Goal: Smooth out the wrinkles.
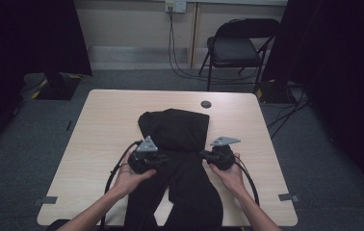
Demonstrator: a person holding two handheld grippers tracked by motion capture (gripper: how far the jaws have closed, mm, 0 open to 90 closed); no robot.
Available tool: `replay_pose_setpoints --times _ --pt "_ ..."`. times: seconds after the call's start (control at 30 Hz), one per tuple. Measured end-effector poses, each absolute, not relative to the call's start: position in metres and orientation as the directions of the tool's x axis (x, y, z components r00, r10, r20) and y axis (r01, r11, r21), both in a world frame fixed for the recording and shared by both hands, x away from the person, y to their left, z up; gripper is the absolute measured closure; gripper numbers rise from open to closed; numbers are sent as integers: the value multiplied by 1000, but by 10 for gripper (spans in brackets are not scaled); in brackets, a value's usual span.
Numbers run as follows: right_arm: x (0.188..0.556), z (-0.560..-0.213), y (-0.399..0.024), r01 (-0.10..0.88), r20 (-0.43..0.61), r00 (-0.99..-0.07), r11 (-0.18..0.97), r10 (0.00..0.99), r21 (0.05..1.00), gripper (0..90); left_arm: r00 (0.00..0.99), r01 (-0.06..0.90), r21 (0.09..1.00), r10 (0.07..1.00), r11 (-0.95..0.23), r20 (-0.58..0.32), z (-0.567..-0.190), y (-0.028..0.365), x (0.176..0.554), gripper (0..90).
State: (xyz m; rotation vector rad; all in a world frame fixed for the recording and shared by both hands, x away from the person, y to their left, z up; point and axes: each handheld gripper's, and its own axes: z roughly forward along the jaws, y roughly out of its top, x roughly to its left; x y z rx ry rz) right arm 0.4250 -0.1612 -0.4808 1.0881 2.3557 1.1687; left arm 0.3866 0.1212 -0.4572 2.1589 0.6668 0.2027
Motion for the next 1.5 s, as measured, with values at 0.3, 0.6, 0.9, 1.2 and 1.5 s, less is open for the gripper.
replay_pose_setpoints --times 0.3,0.6,0.9,1.2,1.5 --pt "426 -498 -152 509 56 -689 427 723 747 896 898 364 677 435 -640 -71 -487 81 369 768" --pt "433 -497 -178 508 -3 -653 441 757 740 896 862 425 648 501 -632 -77 -485 114 365 824" --pt "434 -495 -185 514 -64 -614 460 787 724 759 871 413 644 485 -644 -73 -480 121 357 663" --pt "395 -465 -140 422 35 -755 444 655 790 612 786 442 757 615 -482 -68 -453 158 368 490" --pt "367 -473 -69 338 40 -869 533 493 776 509 784 498 633 620 -593 -35 -483 155 387 502"
